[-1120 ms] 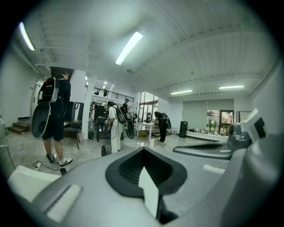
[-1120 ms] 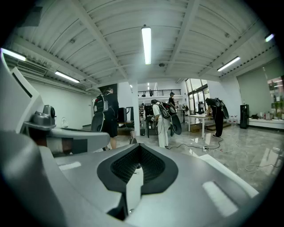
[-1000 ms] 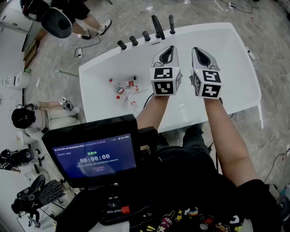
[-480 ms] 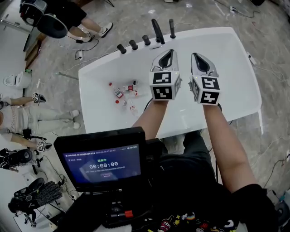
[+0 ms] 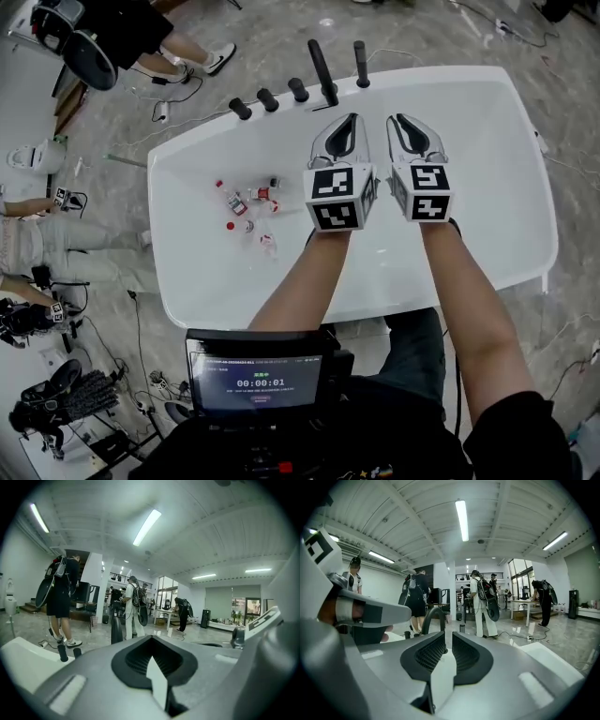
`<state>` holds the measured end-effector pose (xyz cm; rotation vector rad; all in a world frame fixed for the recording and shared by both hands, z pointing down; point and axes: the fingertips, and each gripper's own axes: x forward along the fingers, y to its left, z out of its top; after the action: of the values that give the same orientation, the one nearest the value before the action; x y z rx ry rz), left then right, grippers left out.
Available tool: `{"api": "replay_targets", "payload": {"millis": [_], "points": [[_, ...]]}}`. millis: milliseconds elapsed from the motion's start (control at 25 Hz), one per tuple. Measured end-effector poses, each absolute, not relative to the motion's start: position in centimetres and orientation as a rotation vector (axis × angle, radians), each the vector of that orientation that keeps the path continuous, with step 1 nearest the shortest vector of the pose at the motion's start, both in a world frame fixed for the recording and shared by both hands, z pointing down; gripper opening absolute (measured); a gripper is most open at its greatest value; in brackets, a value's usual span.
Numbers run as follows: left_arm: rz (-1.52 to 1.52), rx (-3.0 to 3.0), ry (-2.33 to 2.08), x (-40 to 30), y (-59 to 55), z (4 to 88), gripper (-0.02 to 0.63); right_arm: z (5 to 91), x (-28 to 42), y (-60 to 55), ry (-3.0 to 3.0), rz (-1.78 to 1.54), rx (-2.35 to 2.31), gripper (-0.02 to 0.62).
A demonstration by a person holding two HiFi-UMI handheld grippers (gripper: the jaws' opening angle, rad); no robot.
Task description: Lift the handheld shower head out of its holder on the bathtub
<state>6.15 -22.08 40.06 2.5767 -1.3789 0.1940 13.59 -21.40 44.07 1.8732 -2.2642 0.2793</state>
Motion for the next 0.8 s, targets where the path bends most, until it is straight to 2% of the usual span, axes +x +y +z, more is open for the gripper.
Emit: {"api": "replay_targets", "payload": {"millis": [360,800], "points": [[0.184,2.491,-1.462,7.7,-27.4,47.4,0.002,53.6,14.7,-31.7,-2.290,0.355,1.785,0.099],[0.224,2.492,-1.509,9.6,-32.5,53.5,0.003,61.1,15.7,-44.6,-2.280,0.356,1.749,0.153]]}}
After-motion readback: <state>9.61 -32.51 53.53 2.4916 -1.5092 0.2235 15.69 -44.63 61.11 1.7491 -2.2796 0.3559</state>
